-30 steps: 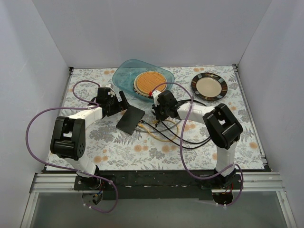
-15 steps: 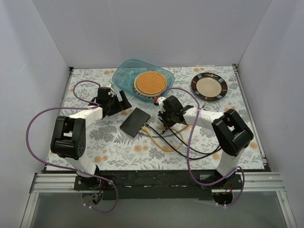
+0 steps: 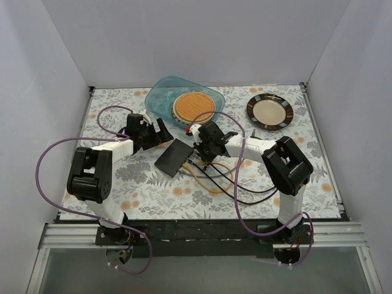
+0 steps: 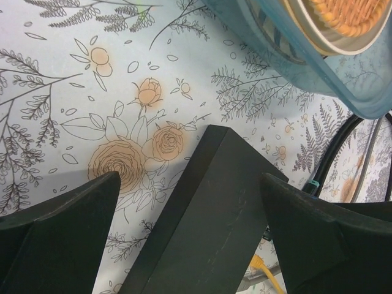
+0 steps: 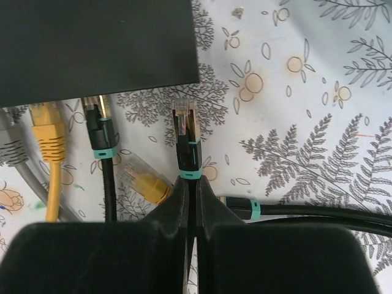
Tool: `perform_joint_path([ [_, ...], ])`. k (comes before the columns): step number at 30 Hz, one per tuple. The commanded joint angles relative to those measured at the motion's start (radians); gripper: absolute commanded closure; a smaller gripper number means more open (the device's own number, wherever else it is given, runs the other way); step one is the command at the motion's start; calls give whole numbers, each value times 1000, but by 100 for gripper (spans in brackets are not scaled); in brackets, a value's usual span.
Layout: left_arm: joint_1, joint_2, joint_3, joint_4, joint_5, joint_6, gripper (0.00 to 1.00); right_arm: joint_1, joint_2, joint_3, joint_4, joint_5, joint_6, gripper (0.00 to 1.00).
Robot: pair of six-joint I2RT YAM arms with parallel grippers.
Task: Insert the plug into the switch port
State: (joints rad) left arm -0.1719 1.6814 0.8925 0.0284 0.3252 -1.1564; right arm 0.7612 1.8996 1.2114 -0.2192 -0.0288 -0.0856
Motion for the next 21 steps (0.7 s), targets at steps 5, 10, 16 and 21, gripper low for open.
perform_joint_path([
  [5, 6, 43, 2, 22, 64, 4, 2, 53, 42, 7, -69, -8, 4, 99],
  [10, 6, 41, -3, 30, 83, 1, 4, 67, 52, 8, -75, -11, 27, 99],
  [16, 8, 44, -9, 33, 87, 1, 5, 76, 43, 4, -94, -25, 69, 99],
  [21, 6, 43, -9, 28, 84, 0, 5, 79, 23, -4, -111, -45, 78, 99],
])
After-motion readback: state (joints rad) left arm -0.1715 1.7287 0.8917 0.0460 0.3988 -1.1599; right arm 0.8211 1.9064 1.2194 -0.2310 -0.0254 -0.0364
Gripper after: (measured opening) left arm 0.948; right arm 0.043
